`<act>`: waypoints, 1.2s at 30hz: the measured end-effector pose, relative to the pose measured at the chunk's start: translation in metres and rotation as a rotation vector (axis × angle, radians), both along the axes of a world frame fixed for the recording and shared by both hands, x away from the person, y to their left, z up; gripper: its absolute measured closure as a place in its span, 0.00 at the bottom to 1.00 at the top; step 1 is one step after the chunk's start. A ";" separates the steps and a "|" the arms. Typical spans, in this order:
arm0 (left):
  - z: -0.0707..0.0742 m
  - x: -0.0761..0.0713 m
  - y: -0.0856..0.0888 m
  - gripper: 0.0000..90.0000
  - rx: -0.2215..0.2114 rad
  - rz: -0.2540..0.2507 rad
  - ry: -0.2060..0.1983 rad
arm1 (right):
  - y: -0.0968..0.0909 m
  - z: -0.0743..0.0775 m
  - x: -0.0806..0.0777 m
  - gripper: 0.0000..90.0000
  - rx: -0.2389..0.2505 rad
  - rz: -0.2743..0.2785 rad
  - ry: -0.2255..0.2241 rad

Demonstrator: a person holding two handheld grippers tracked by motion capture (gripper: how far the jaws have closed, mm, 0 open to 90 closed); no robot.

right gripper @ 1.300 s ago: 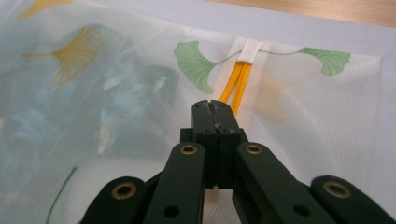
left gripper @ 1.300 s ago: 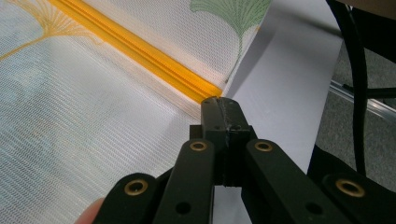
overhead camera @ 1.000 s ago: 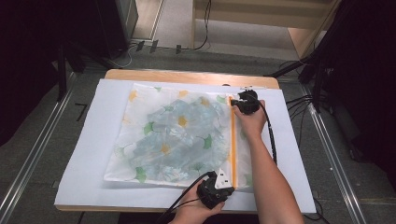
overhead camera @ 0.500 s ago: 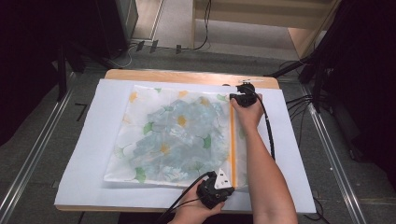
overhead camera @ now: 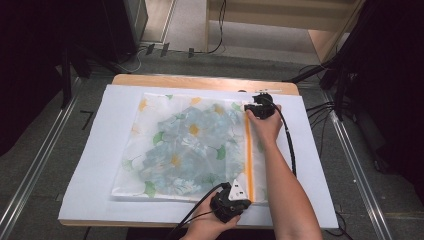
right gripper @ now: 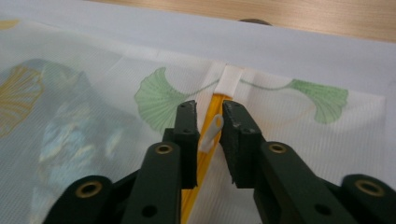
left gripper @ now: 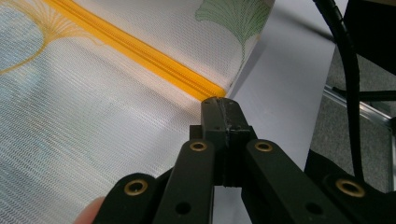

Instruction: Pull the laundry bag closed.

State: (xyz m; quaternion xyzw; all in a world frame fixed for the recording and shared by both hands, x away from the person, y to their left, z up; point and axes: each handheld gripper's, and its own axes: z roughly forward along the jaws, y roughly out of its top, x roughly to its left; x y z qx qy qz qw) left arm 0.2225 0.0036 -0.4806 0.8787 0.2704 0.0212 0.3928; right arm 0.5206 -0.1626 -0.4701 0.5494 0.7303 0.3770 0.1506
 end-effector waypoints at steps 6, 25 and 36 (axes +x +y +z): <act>0.001 0.002 0.002 1.00 -0.021 0.003 0.015 | -0.015 0.003 -0.022 0.66 0.005 0.022 -0.045; 0.022 0.015 0.055 0.64 -0.153 0.122 -0.068 | -0.026 0.000 -0.112 0.45 0.030 0.107 -0.098; 0.030 0.028 0.110 0.40 -0.148 0.214 -0.149 | -0.040 0.004 -0.162 0.37 0.046 0.130 -0.151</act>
